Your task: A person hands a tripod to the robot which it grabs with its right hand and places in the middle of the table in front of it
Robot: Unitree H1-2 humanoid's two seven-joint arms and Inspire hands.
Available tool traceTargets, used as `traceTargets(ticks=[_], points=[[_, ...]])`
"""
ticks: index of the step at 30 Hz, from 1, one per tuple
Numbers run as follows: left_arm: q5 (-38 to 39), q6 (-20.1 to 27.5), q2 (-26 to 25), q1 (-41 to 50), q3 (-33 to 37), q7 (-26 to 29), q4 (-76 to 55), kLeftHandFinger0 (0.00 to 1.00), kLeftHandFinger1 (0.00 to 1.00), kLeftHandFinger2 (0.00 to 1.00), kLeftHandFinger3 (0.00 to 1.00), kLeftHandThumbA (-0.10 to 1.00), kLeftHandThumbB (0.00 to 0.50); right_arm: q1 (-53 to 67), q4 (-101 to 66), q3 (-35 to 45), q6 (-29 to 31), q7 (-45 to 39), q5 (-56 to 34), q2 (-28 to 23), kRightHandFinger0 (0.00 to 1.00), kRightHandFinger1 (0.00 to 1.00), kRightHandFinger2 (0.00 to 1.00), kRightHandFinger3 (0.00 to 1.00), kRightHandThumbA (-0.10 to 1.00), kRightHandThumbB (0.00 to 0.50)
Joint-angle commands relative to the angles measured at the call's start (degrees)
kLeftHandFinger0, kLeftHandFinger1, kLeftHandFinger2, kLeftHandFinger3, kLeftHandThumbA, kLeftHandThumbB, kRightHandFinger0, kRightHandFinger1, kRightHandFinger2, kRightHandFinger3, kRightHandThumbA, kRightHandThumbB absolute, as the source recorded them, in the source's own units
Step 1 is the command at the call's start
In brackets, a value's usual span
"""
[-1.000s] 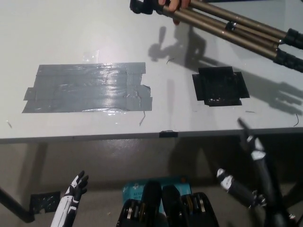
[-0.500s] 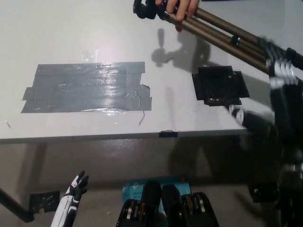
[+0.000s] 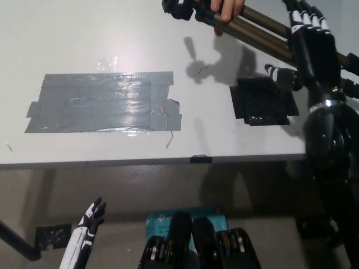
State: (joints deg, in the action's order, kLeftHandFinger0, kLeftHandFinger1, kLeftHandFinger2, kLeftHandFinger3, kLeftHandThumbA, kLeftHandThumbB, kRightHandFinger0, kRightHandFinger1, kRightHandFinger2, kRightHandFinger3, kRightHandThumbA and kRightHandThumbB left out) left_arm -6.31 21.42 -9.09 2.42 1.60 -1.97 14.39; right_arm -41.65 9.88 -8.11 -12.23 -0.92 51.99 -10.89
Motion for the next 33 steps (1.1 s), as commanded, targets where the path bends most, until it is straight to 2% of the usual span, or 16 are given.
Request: traceTargets(ticks=[1, 7, 9, 10, 11, 12, 13, 14, 15, 16, 17, 18, 19, 20, 25, 33], points=[[-0.22, 2.16, -0.84, -0.83, 0.02, -0.21, -1.21, 0.99, 1.00, 1.00, 1.00, 1.00, 0.252, -5.68, 2.72, -1.10, -3.00, -0.91, 0.07, -0.88, 1.00, 1.00, 1.00, 1.00, 0.93, 0.465], [0.16, 1.61, -0.87, -1.31, 0.10, -0.60, -1.48, 1.00, 1.00, 1.00, 1.00, 1.00, 0.249, -8.38, 7.28, -1.94, -3.76, -1.79, -1.39, -0.87, 1.00, 1.00, 1.00, 1.00, 0.96, 0.493], [-0.01, 1.77, -0.80, -1.69, 0.08, -0.42, -1.25, 1.00, 1.00, 1.00, 1.00, 1.00, 0.249, -10.79, 11.15, -2.59, -3.10, -0.48, -1.39, -1.21, 1.00, 1.00, 1.00, 1.00, 0.91, 0.482], [0.12, 1.99, -0.79, -1.82, 0.09, -0.48, -0.95, 1.00, 1.00, 1.00, 1.00, 1.00, 0.249, -11.60, 12.85, -2.72, -1.71, 2.04, -1.21, -1.33, 1.00, 1.00, 1.00, 1.00, 0.83, 0.477], [0.26, 2.27, -0.80, -1.86, 0.12, -0.57, -0.74, 1.00, 1.00, 1.00, 1.00, 1.00, 0.242, -12.61, 15.85, -3.05, 1.18, 7.70, -0.64, -1.52, 1.00, 1.00, 1.00, 1.00, 0.67, 0.448], [0.16, 2.38, -0.83, -1.92, 0.15, -0.54, -0.63, 1.00, 1.00, 1.00, 1.00, 1.00, 0.241, -13.69, 19.69, -3.83, 4.55, 15.74, 0.94, -1.94, 1.00, 1.00, 1.00, 1.00, 0.43, 0.403], [0.13, 2.37, -0.83, -1.95, 0.16, -0.55, -0.62, 1.00, 1.00, 1.00, 1.00, 1.00, 0.241, -14.24, 21.70, -4.28, 6.22, 19.92, 1.73, -2.17, 1.00, 1.00, 1.00, 1.00, 0.36, 0.417], [0.02, 2.14, -0.82, -2.01, 0.23, -0.58, -0.72, 1.00, 1.00, 1.00, 1.00, 1.00, 0.243, -15.13, 25.04, -4.95, 8.77, 26.82, 2.81, -2.60, 0.60, 0.65, 0.72, 0.73, 0.14, 0.386], [-0.03, 1.81, -0.81, -2.02, 0.26, -0.62, -0.93, 1.00, 1.00, 1.00, 1.00, 1.00, 0.249, -15.82, 27.11, -5.46, 10.15, 30.62, 3.48, -2.92, 0.19, 0.31, 0.48, 0.53, -0.05, 0.325], [-0.17, 1.47, -0.81, -1.99, 0.31, -0.64, -1.29, 0.99, 1.00, 1.00, 1.00, 1.00, 0.251, -16.91, 30.19, -6.17, 12.10, 35.82, 4.21, -3.36, 0.01, 0.12, 0.39, 0.42, -0.10, 0.250], [-0.39, 1.40, -0.83, -1.80, 0.40, -0.63, -1.65, 0.99, 1.00, 1.00, 1.00, 1.00, 0.251, -17.15, 31.14, -6.14, 13.09, 37.53, 4.06, -3.58, 0.00, 0.13, 0.36, 0.39, -0.10, 0.233], [-0.56, 1.29, -0.92, -1.98, 0.48, -0.70, -1.79, 0.99, 1.00, 1.00, 1.00, 1.00, 0.250, -17.21, 31.53, -5.77, 14.09, 38.30, 3.23, -3.80, 0.00, 0.20, 0.62, 0.63, -0.10, 0.228], [-0.57, 1.43, -0.98, -2.26, 0.54, -0.78, -1.60, 0.99, 1.00, 1.00, 1.00, 1.00, 0.249, -17.05, 31.44, -5.20, 15.13, 37.77, 2.12, -3.92, 0.00, 0.27, 0.67, 0.78, -0.10, 0.231], [-0.65, 1.45, -0.93, -2.72, 0.58, -0.75, -1.25, 0.99, 1.00, 1.00, 1.00, 1.00, 0.247, -16.91, 31.22, -4.47, 16.22, 36.84, 0.80, -3.97, 0.00, 0.29, 0.68, 0.83, -0.10, 0.240], [-0.39, 0.43, -0.95, -2.76, 0.89, -1.37, -1.71, 1.00, 1.00, 1.00, 1.00, 1.00, 0.248, -15.95, 30.72, -4.58, 17.21, 38.18, 0.51, -4.27, 0.00, 0.34, 0.73, 0.87, -0.10, 0.235], [-0.72, 0.60, -0.99, -2.67, 1.26, -1.33, -1.50, 1.00, 1.00, 1.00, 1.00, 1.00, 0.246, -15.00, 28.53, -4.82, 18.29, 37.86, 0.04, -4.62, 0.00, 0.38, 0.80, 0.85, -0.10, 0.240]])
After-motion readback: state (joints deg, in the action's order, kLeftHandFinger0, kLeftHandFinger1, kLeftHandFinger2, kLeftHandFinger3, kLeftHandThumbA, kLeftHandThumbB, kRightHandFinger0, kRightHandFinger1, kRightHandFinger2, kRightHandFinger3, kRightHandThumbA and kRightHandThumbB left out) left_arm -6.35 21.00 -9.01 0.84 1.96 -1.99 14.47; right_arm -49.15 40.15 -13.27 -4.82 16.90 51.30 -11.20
